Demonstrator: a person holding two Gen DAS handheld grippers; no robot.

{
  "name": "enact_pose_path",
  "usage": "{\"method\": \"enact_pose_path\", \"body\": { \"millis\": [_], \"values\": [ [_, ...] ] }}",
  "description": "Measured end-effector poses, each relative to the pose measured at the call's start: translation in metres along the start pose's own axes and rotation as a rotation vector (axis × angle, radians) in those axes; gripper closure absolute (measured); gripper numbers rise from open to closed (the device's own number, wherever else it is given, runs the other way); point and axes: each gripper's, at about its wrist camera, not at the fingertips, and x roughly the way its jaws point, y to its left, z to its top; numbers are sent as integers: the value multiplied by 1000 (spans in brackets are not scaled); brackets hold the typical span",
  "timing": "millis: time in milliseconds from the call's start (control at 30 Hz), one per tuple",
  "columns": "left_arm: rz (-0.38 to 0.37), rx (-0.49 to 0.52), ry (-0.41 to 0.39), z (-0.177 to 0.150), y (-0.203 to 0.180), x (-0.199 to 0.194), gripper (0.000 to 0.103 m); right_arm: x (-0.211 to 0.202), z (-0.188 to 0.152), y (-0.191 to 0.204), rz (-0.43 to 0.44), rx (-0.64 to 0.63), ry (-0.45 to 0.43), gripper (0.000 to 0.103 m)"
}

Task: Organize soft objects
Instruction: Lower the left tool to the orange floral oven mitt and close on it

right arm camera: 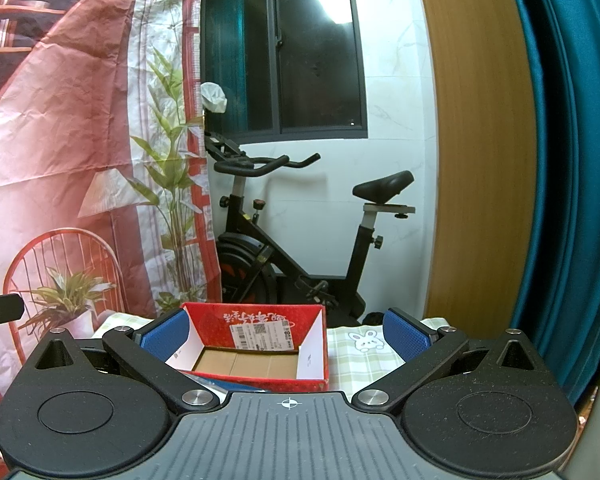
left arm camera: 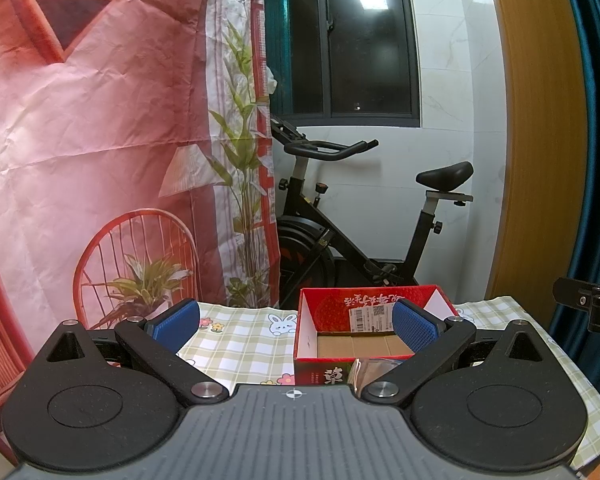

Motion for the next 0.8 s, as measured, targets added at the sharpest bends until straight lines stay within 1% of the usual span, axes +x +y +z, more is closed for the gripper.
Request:
{"method": "enact_pose_path", "body": {
  "millis": [133, 233, 300, 367, 400, 467, 567, 667, 800],
  "values": [
    [-10, -12, 7, -3, 1, 3, 0, 2, 0, -1, 0, 4, 7, 0],
    [-6, -11, -9, -9, 1, 5, 0, 7, -4, -7, -5, 2, 6, 0],
    [-2, -10, -19, -14, 2, 8, 0, 10, -10, -9, 7, 16, 5, 0],
    [-1, -14, -11, -17, 4, 14, 0, 15, -12, -11, 39, 44, 28, 0],
    [-7, -23, -4, -19, 5, 17, 0, 21, -16, -12, 59, 59, 41, 0],
    [-24, -63, 5, -24, 9, 24, 0, 29, -23, -16, 68, 78, 44, 0],
    [-38, -114, 24, -34, 14, 36, 0, 37, -37, -13, 86, 77, 8, 0],
    [-31, -86, 40, -44, 12, 46, 0, 48, -49, -9, 88, 59, 27, 0],
    [-37, -45, 79, -57, 8, 60, 0, 54, -64, -6, 81, 43, 4, 0]
  ]
}}
